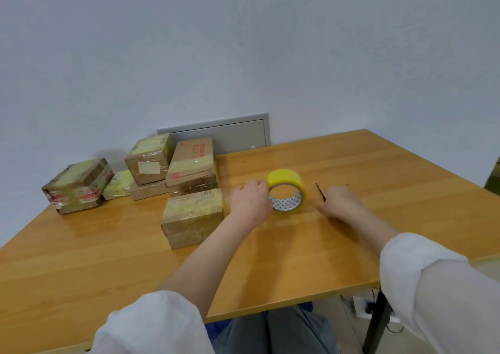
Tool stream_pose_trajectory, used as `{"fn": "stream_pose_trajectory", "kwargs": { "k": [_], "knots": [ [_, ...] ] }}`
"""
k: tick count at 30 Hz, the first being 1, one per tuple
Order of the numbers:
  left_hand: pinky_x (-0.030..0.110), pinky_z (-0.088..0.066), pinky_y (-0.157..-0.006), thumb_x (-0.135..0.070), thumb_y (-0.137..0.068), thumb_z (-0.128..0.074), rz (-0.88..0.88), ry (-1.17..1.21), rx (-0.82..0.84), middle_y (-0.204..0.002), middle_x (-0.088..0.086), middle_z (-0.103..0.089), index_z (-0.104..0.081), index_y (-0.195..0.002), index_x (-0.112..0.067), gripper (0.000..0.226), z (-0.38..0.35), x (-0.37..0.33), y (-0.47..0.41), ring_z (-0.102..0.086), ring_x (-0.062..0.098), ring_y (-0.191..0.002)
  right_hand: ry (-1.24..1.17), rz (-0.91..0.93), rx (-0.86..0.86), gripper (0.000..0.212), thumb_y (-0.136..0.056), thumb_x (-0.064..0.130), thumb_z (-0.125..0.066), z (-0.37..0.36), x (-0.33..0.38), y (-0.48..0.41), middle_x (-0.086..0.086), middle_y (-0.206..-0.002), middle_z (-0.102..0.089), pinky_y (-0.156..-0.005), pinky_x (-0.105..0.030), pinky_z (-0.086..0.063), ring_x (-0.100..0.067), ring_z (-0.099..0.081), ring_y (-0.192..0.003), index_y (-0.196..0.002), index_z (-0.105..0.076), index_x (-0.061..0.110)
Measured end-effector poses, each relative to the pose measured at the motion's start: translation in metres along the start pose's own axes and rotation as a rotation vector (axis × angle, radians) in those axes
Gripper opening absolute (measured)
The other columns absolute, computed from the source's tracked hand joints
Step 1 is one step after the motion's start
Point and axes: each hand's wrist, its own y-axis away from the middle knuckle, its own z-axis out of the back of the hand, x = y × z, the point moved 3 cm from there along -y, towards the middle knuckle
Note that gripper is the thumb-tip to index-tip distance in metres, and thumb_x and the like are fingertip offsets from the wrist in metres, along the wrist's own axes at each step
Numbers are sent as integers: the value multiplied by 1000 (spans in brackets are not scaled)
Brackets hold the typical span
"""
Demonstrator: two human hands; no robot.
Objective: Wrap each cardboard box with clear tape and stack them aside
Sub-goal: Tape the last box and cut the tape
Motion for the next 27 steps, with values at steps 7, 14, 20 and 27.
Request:
{"fn": "stream_pose_trajectory", "kwargs": {
  "k": [7, 14, 20, 27],
  "knots": [
    [37, -44, -90, -18, -97, -40, -25, 148, -6, -135, 6, -49, -42, -138, -14, 41, -1, 0, -2, -49, 26, -121, -231, 10, -90, 12, -94, 11, -50, 2, 3, 3, -11, -83, -60, -52, -29, -39, -27, -61, -79, -93, -62, 10],
    [32, -53, -92, -28, -93, -59, 174, 882, -246, -105, 7, -72, -70, -111, -8, 29, 30, 5, -14, -67, 17, -98, -665, 322, -317, 10, -79, 11, -66, 47, 52, 34, 2, -74, -61, -51, -9, -37, -13, -56, -68, -89, -65, 13],
    [29, -60, -68, -23, -88, -67, 281, 1163, -207, -86, 10, -73, -74, -95, -4, 22, 40, 17, -9, -71, 19, -68, -540, 546, -355, 7, -81, 10, -68, 32, 99, 54, 2, -74, -60, -69, -31, -44, -20, -57, -74, -88, -66, 8],
    [31, -60, -65, -14, -92, -57, 401, 1040, -287, -78, 9, -71, -70, -81, -8, 17, 36, 57, 6, -70, 19, -63, -364, 657, -313, 15, -90, 27, -62, 27, 107, 41, -3, -94, -65, -77, -32, -45, -20, -59, -88, -95, -71, 17]
  ]
}}
